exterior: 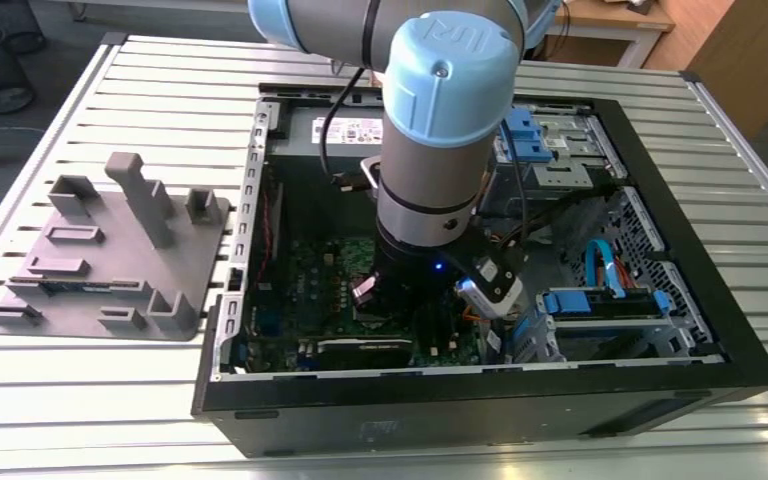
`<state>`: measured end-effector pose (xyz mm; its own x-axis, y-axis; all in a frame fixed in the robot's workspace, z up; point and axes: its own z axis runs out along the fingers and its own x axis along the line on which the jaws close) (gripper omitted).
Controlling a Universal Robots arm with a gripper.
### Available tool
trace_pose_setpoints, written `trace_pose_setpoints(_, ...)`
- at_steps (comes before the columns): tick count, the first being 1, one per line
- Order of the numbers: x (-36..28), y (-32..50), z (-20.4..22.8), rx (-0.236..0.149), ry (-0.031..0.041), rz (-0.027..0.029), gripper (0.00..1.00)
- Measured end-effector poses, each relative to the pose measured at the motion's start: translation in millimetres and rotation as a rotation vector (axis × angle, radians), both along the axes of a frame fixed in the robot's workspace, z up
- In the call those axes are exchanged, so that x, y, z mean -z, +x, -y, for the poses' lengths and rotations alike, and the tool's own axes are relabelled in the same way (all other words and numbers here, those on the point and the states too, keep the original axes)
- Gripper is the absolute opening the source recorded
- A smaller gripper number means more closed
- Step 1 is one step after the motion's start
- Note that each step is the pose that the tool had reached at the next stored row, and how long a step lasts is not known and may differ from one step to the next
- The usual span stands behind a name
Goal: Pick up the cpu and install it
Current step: 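Install the first cpu locking lever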
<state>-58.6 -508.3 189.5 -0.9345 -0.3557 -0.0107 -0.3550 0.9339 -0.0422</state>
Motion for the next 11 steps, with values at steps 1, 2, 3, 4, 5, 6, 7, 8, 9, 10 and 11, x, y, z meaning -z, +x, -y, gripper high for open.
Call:
trace_pose_setpoints(1, 0.2, 0.0, 0.0, 0.000, -0.0001, 0.0000, 0.11)
trace_pose_setpoints(2, 0.4, 0.0, 0.0, 0.000, -0.0002, -0.0001, 0.11)
trace_pose_setpoints(3, 0.7, 0.1, 0.0, 0.000, -0.0002, 0.0000, 0.11)
trace_pose_setpoints(4, 0.9, 0.2, 0.0, 0.000, -0.0001, 0.0000, 0.11)
trace_pose_setpoints(5, 1.1, 0.3, 0.0, 0.000, -0.0001, 0.0000, 0.11)
trace_pose_setpoints(6, 1.2, 0.5, 0.0, 0.000, 0.0000, -0.0001, 0.11)
trace_pose_setpoints(7, 1.4, 0.6, 0.0, 0.000, 0.0000, -0.0001, 0.11)
trace_pose_setpoints(8, 1.5, 0.7, 0.0, 0.000, 0.0000, 0.0000, 0.11)
trace_pose_setpoints(9, 1.6, 0.7, 0.0, 0.000, 0.0001, 0.0000, 0.11)
trace_pose_setpoints(10, 1.8, 0.9, 0.0, 0.000, 0.0003, 0.0000, 0.11)
trace_pose_setpoints(11, 2.0, 1.0, 0.0, 0.000, 0.0006, 0.0000, 0.11)
